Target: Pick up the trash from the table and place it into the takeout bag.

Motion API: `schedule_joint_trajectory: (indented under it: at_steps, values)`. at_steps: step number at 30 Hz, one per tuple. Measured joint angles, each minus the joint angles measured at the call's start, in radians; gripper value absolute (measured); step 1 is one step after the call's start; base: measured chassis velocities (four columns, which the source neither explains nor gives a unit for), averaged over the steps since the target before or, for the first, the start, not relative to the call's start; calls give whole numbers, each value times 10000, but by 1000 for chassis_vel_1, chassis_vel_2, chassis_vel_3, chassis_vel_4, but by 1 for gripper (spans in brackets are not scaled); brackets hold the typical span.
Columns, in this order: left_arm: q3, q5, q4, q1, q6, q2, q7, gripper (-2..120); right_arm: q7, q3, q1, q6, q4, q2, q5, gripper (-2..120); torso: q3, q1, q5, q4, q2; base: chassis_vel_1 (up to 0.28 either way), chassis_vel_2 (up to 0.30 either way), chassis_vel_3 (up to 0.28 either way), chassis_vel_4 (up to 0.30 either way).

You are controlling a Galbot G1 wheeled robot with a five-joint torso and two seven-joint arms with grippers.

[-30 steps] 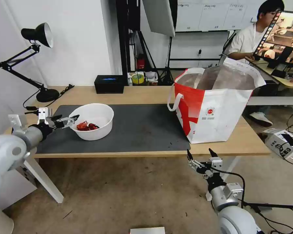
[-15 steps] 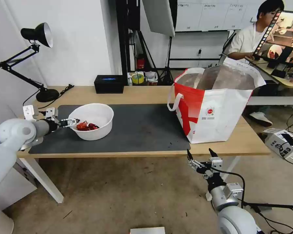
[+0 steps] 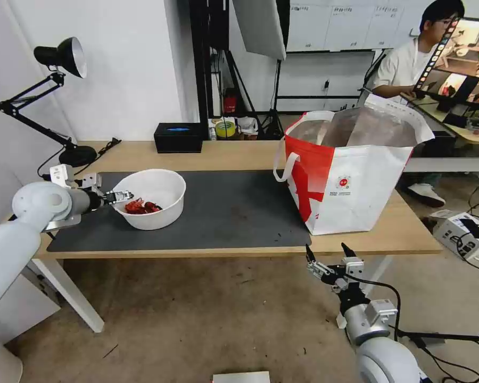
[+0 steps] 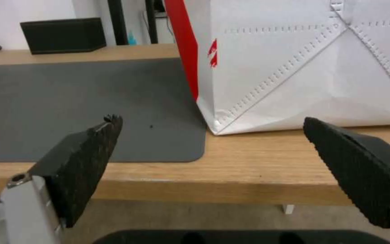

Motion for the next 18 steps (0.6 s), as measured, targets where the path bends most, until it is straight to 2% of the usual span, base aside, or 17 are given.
schedule_joint_trajectory:
  at_steps: [1, 2, 5, 9, 12, 13, 16, 17, 18]
  values:
    - [23, -20, -11, -3, -7, 16, -23, 74, 0, 1, 0, 0, 0, 0, 0, 100, -1, 0, 0, 0, 0, 0, 0, 0, 0]
    - [23, -20, -11, -3, -7, 16, -23, 74, 0, 1, 0, 0, 0, 0, 0, 100, -1, 0, 0, 0, 0, 0, 0, 0, 0]
    - [46, -68, -109, 17, -20, 34, -51, 57, 0, 1, 0, 1, -1, 0, 0, 100, -1, 0, 0, 0, 1, 0, 0, 0, 0]
    - [46, -127, -196, 50, -23, 55, -52, 49, 0, 0, 0, 0, 0, 0, 0, 100, -1, 0, 0, 0, 1, 0, 0, 0, 0]
    - [62, -187, -248, 61, -28, 77, -62, 32, 0, 0, 0, 0, -1, 0, 0, 100, 0, -1, -1, 0, 2, 0, 0, 0, 0]
    - [62, -187, -248, 61, -28, 77, -62, 32, 0, 0, 0, 0, -1, 0, 0, 100, 0, -1, -1, 0, 2, 0, 0, 0, 0]
    - [29, -264, -363, 147, -37, 97, -85, 19, 0, 0, 0, 1, -1, 0, 0, 100, -1, 0, 0, 0, 1, 0, 0, 0, 0]
    - [29, -264, -363, 147, -37, 97, -85, 19, 0, 0, 0, 1, -1, 0, 0, 100, -1, 0, 0, 0, 1, 0, 0, 0, 0]
    - [-64, -386, -431, 216, -36, 92, -75, 12, 0, 1, 0, 0, -1, 0, 0, 100, -1, 0, 0, 0, 1, 0, 0, 0, 0]
